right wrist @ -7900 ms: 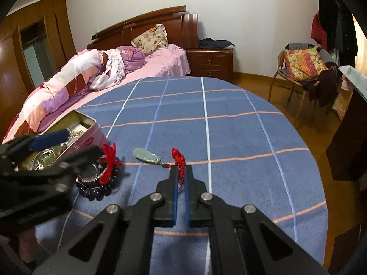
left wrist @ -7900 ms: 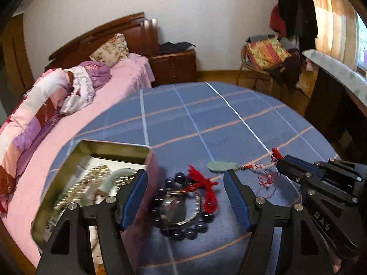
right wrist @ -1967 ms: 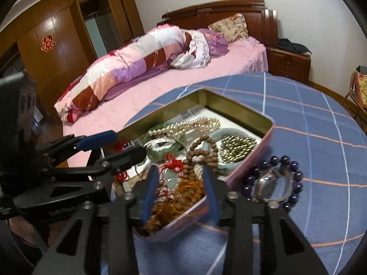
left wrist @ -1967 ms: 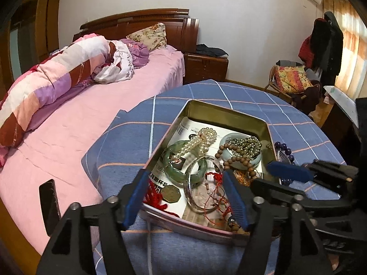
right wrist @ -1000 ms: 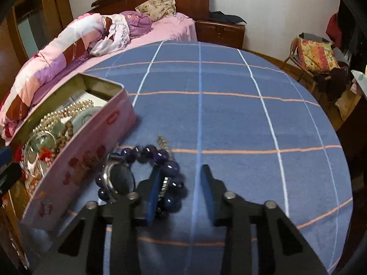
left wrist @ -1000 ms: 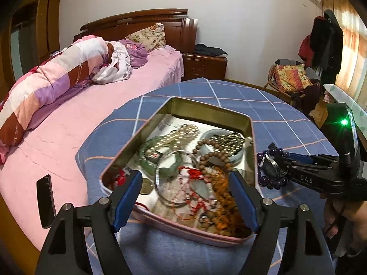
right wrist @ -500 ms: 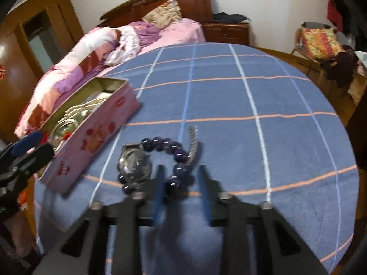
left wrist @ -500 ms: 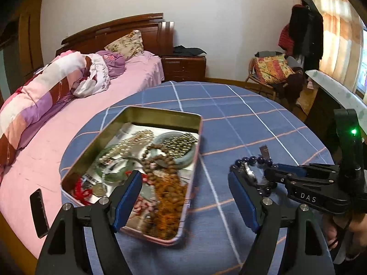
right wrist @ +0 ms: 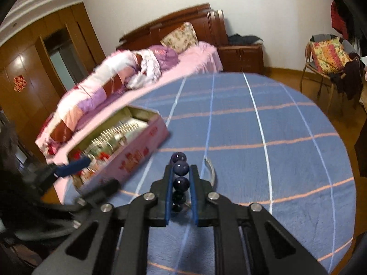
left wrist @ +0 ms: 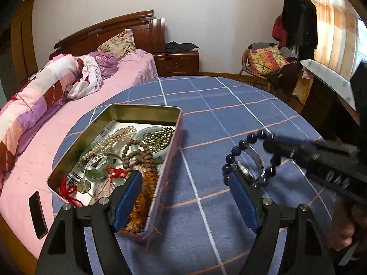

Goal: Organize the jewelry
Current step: 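Move the right tool to the dark blue bead bracelet and grasp it, then grasp the silver wristwatch with the left tool while the right tool holds the bracelet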

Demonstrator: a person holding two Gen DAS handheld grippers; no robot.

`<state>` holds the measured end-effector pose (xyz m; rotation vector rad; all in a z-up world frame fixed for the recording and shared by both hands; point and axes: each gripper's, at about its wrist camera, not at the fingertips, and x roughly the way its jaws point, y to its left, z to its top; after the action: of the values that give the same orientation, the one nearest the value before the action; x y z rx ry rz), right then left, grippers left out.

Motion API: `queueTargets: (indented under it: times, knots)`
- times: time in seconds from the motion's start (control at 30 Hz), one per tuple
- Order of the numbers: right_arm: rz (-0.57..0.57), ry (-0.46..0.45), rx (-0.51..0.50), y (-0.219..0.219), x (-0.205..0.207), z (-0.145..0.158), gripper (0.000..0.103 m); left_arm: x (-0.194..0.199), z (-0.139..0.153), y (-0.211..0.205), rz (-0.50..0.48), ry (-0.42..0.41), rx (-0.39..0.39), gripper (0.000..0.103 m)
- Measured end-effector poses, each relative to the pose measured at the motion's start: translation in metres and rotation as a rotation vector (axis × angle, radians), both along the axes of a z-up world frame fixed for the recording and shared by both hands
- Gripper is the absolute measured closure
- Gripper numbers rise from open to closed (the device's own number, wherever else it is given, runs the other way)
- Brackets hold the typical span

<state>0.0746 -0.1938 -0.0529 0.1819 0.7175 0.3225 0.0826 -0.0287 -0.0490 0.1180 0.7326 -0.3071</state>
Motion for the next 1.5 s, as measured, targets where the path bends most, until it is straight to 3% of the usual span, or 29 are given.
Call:
queueTargets:
  times: [0.27, 0.4, 0.73, 1.07, 1.27, 1.4, 1.5]
  knots:
    - [-0.017, -0.105, 0.055, -0.008, -0.011, 0.027, 0.087, 0.001, -0.005, -0.013, -0.022, 0.012, 0.013, 0.025]
    - [-0.083, -0.137, 0.041, -0.019, -0.011, 0.029, 0.087, 0.002, -0.005, -0.025, -0.045, 0.012, 0.019, 0.025]
    - [-0.237, -0.070, 0.037, -0.057, 0.001, -0.006, 0.087, 0.009, -0.010, -0.058, -0.112, 0.037, 0.013, 0.025]
    - [-0.256, -0.045, 0.032, -0.071, -0.007, -0.019, 0.087, 0.012, -0.021, -0.092, -0.155, 0.062, 0.020, 0.025]
    - [-0.251, -0.035, 0.036, -0.072, -0.008, -0.023, 0.087, 0.024, -0.032, -0.099, -0.177, 0.118, 0.013, 0.026]
    - [-0.242, -0.033, 0.034, -0.071, -0.007, -0.024, 0.087, 0.030, -0.039, -0.097, -0.188, 0.180, -0.012, 0.062]
    - [-0.241, -0.033, 0.033, -0.071, -0.008, -0.025, 0.087, 0.029, -0.040, -0.095, -0.190, 0.191, -0.036, 0.074]
